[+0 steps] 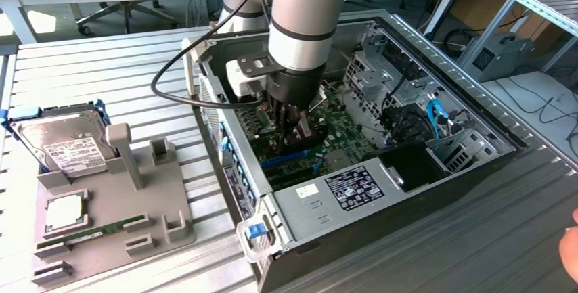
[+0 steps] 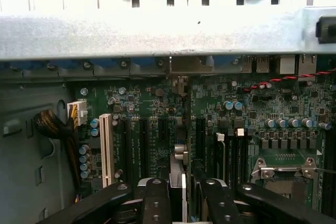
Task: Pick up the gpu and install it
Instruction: 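Insert the gpu into the slot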
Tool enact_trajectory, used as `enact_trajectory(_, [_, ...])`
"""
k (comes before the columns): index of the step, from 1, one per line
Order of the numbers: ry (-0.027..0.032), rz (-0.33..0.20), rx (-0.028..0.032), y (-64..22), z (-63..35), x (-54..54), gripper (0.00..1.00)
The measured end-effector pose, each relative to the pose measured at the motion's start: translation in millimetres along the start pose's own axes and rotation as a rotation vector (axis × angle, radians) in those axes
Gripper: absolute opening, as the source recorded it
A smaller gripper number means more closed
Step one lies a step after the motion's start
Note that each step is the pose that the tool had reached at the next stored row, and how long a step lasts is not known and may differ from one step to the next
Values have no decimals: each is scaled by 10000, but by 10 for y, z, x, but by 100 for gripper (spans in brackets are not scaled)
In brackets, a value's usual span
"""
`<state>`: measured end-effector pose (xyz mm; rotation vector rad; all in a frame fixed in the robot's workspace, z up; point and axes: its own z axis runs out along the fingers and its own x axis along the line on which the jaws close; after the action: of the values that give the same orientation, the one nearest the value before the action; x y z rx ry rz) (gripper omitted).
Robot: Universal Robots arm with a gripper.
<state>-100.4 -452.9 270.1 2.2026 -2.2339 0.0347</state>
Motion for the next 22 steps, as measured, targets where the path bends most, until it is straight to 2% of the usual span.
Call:
enact_trajectory(2, [1,0,-8,0,0,0,27])
enact_trajectory(3, [0,-3,-44,-1,2,0,27])
enact_trajectory(4, [1,-4,-96,-1,3,0,27])
enact_trajectory(5, [3,-5,-189,-1,3,0,27])
enact_trajectory(11, [2,-4,-197,0,7,0,27])
enact_trajectory(22, [2,-4,-197,2,97,-7,27])
